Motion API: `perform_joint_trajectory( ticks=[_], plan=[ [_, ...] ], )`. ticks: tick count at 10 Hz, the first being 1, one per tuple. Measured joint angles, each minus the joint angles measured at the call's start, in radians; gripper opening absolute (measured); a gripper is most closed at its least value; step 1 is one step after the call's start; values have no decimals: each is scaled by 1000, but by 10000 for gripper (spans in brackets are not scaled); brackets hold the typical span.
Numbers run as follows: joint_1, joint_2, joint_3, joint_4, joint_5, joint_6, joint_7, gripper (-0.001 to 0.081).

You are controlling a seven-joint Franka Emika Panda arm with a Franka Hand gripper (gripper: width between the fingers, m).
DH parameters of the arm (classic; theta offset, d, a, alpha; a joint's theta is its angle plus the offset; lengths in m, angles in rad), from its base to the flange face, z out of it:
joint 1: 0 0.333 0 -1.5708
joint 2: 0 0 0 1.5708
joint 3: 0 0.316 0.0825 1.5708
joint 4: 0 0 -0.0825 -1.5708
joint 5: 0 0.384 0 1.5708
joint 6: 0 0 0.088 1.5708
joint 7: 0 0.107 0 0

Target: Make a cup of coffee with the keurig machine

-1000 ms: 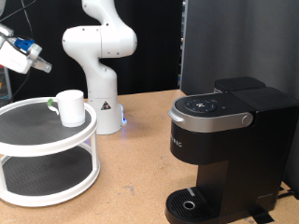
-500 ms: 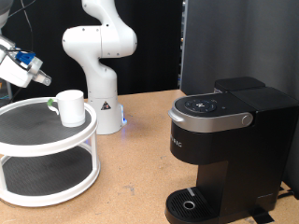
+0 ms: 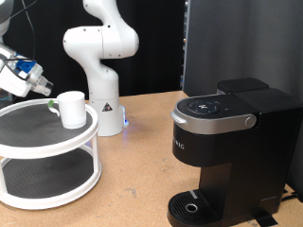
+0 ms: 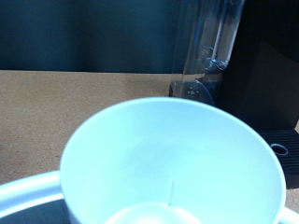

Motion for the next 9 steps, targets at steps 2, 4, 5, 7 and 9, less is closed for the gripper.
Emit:
perform_joint_trajectory(
  ticks=[2,4,5,7,9],
  plan=[
    [0,16,-10,-8,12,8,-16,429],
    [0,28,-15,-18,32,29,-17,565],
    [0,36,-16,-23,51,38,-18,747],
    [0,52,-16,-29,91,42,-27,789],
    [1,68,-16,-41,102,67,-37,805]
  ],
)
